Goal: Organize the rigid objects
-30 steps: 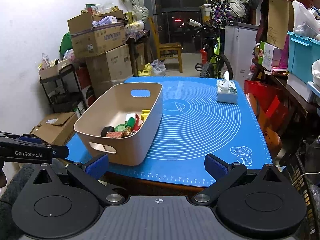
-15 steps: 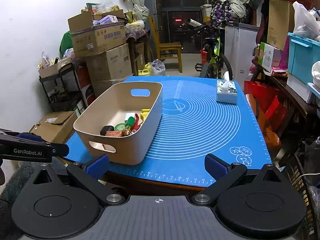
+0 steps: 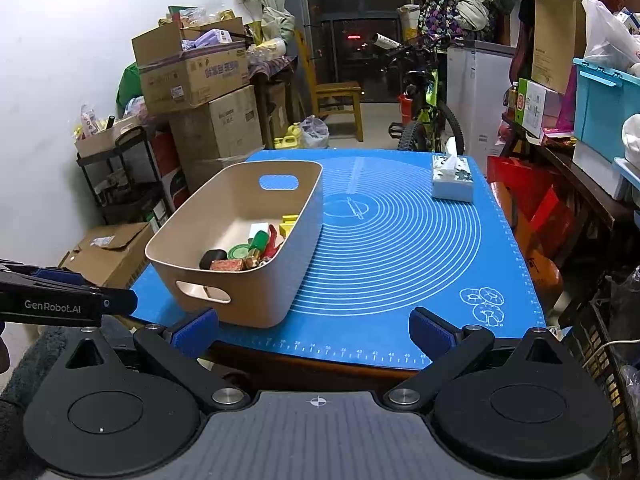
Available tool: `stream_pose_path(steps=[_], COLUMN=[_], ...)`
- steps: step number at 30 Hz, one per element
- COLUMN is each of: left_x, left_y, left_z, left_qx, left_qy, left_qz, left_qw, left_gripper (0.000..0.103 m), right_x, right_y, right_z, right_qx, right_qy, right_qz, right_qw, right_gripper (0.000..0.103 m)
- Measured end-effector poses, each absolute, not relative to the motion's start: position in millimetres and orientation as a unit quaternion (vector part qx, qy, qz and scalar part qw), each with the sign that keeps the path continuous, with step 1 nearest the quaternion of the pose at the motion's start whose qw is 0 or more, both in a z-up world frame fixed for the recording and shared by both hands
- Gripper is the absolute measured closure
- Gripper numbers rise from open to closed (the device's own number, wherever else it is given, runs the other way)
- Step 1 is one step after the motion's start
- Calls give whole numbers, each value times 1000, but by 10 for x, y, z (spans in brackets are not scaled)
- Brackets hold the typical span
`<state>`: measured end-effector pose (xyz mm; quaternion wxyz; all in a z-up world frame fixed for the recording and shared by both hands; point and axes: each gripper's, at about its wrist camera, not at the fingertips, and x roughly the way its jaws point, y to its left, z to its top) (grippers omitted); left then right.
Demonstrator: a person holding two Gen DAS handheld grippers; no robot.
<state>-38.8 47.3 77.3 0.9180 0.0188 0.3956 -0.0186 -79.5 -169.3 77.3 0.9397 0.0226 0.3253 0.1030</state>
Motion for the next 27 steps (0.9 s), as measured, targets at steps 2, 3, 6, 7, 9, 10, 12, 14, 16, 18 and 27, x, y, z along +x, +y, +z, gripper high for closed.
stream_pose_path(steps=[2,3,6,7,9,10,12,14,16,18,27], left_x=[-389,-390,-389,-391,-390,-391,-391,-389,-388,-389,-380], left_y=[477,479,478,481,480,485,483,488,484,484,473], left_z=[770,769,768,769,770,769,769,769,769,770,776], left_qx=[19,19,19,19,19,19,19,19,20,20,20], left_qy=[395,396,396,396,395,395,395,395,396,395,395], left_qz=[-18,-18,-18,-18,-19,-19,-19,-19,-20,-20,-19], left_qw=[918,918,918,918,918,918,918,918,918,918,918], left_gripper=[29,29,29,29,29,29,29,29,29,29,29], right_x=[-792,-793,-791,-790,-789,-784,-783,-784,-783,-783,-783], right_y=[-1689,-1693,-1687,-1686,-1682,-1677,-1679,-1679,-1680,-1680,-1677], right_z=[778,776,780,781,777,775,771,772,772,773,769], right_qx=[23,23,23,23,23,22,23,22,22,22,22], right_qy=[325,325,326,326,326,327,327,327,327,327,328], right_qz=[103,103,103,103,102,102,102,101,102,101,101], right_qw=[940,940,940,940,939,939,939,939,939,939,939], right_gripper=[2,2,2,2,2,2,2,2,2,2,2])
